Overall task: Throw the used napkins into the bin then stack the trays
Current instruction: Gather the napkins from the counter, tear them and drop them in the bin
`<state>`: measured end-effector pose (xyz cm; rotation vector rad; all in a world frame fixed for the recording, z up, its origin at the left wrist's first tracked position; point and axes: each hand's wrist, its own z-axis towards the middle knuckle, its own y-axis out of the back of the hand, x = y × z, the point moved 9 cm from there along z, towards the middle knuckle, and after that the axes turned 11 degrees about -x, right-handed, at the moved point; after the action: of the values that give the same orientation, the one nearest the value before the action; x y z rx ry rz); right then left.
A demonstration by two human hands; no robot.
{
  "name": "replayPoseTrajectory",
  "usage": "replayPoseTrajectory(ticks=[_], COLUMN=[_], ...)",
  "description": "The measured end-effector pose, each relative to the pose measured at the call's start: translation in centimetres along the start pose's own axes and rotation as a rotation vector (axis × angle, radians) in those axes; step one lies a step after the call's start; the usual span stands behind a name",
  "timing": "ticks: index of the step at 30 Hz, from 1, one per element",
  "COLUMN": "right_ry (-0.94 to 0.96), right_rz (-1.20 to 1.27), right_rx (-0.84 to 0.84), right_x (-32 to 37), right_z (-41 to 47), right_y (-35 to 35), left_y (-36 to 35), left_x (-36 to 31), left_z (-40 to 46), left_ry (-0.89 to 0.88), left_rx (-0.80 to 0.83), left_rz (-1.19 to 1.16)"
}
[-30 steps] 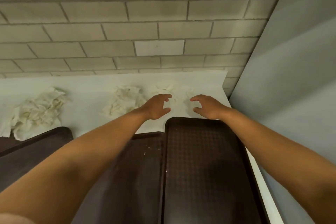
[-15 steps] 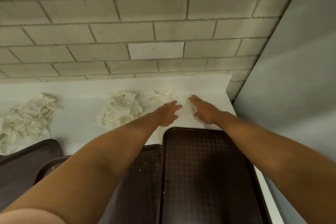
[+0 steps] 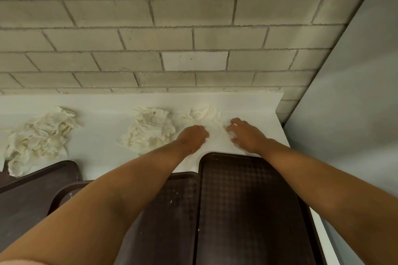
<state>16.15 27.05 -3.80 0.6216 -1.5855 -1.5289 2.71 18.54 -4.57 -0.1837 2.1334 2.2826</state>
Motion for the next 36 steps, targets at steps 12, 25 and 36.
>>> replayPoseTrajectory(ticks=[12, 25, 36], right_ry=[0.06, -0.109, 0.033], right_rz=[0.001, 0.137, 0.217], right_rx=[0.136, 0.15, 0.208], right_x=[2.2, 3.1, 10.2], right_z=[0.0, 4.1, 7.0], right_y=[-1.3, 2.8, -1.3], left_y=[0.0, 3.3, 2.3], left_x=[2.6, 5.6, 8.7], left_z=[-2.8, -5.8, -10.2], left_ry=[0.184, 0.396, 0.533], left_rx=[-0.039, -0.288, -0.159], left_rz=[-0.166, -0.549, -0.509])
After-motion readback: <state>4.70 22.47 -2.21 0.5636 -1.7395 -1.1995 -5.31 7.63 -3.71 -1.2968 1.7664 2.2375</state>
